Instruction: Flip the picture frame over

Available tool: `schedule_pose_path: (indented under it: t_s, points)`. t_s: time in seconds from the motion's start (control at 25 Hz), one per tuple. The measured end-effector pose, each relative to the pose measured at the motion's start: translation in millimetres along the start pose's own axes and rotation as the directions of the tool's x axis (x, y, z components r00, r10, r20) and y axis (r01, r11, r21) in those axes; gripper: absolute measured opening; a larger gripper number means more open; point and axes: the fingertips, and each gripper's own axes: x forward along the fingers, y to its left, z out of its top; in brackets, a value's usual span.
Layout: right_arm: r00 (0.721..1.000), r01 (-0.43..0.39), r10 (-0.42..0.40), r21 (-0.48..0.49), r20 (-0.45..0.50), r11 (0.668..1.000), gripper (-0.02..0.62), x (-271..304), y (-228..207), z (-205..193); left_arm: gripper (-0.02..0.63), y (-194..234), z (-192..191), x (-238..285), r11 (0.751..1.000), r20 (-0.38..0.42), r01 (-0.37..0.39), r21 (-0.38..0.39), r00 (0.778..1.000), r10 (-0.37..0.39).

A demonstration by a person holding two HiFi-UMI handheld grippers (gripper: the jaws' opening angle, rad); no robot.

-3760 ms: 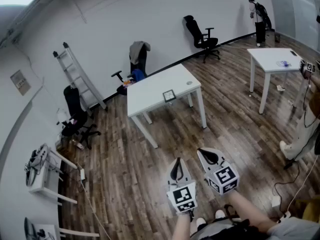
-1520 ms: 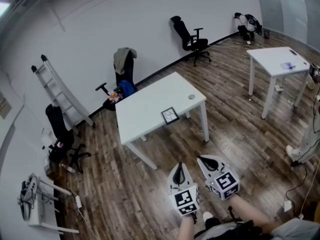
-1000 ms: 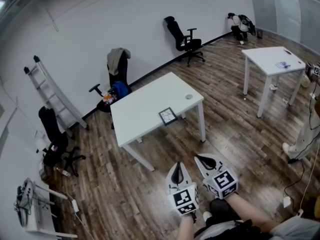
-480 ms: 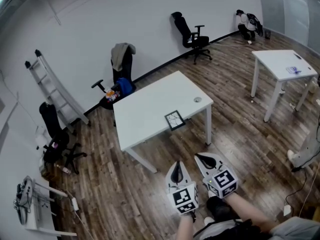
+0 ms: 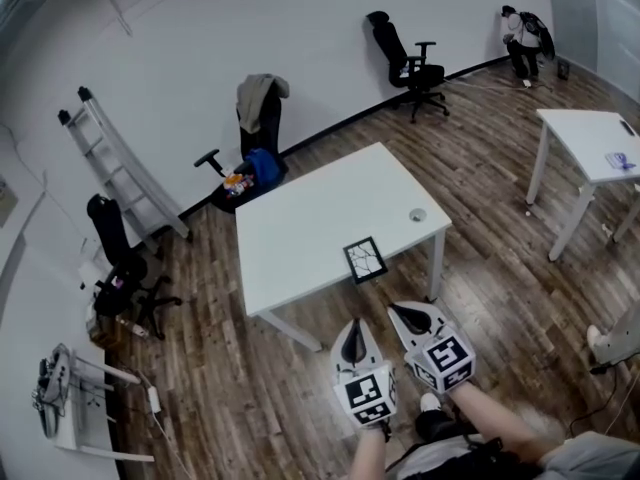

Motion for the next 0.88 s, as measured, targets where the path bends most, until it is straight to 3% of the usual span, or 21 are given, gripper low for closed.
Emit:
schedule_pose_path:
  t_s: [0.4,0.88]
  points:
    - [0.998,-0.059,0.06,0.025,-0.011,0.998,0.005,41.8,-57.8,-4.0,-0.005,-5.4,-0.4,63.8,0.997,-0.02,-0.071,0.008,0.997,0.071]
    - [0.998,-0.061,0.061,0.049,0.004,0.997,0.005,52.0,-85.1,-1.6,-0.005,-13.3,-2.6,92.7,0.997,-0.038,-0.068,0.02,0.997,0.069]
